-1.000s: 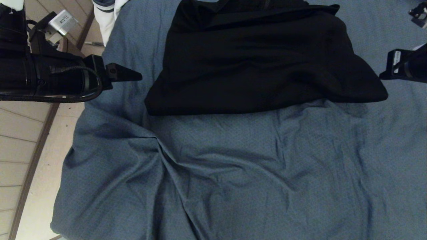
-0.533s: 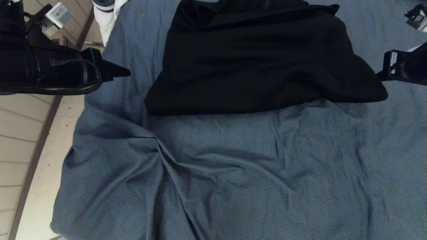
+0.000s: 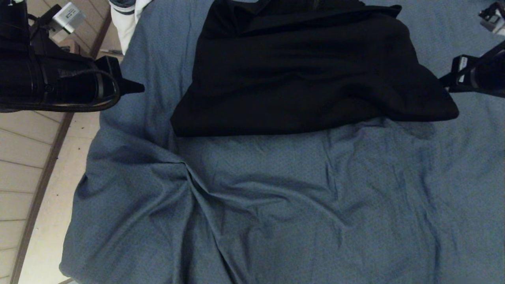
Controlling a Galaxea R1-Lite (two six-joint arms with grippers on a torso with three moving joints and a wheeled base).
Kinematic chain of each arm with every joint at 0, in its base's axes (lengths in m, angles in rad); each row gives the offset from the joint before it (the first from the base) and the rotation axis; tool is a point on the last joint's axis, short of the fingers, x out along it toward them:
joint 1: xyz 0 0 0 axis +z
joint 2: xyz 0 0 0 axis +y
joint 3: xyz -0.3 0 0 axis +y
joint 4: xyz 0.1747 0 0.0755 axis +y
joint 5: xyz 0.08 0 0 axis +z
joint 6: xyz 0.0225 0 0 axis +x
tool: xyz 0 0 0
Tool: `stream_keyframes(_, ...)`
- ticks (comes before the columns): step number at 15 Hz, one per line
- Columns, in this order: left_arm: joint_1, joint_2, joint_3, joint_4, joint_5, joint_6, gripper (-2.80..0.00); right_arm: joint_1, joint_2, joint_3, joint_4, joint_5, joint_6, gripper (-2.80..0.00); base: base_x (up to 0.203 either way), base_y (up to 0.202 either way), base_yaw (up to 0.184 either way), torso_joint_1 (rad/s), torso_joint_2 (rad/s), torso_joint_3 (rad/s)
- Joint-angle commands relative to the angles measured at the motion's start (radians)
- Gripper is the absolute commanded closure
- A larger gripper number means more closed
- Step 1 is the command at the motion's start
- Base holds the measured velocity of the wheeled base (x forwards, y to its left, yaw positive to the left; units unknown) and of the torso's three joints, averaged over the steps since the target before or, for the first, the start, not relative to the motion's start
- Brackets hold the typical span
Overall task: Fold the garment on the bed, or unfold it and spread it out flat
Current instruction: Fold the black sweatshirt
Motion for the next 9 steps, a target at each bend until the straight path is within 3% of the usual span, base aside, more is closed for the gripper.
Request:
stream_keyframes(1, 0.000, -0.001, 0.001, 0.001, -0.001, -0.002, 0.00, -0.013, 0.013, -0.006, -0.066, 0.002, 0.004, -2.80, 0.000, 0.000, 0.000, 0.000, 0.00, 0.000)
stream_keyframes(4, 0.000, 0.001, 0.004, 0.001, -0.003, -0.001, 0.00, -0.010, 0.020, -0.035, -0.078, 0.010, 0.006, -2.80, 0.000, 0.000, 0.000, 0.000, 0.00, 0.000)
stream_keyframes(9, -0.003, 0.005, 0.006, 0.001, -0.003, 0.000, 0.00, -0.021, -0.007, -0.043, -0.103, 0.196, 0.086, -2.80, 0.000, 0.000, 0.000, 0.000, 0.00, 0.000)
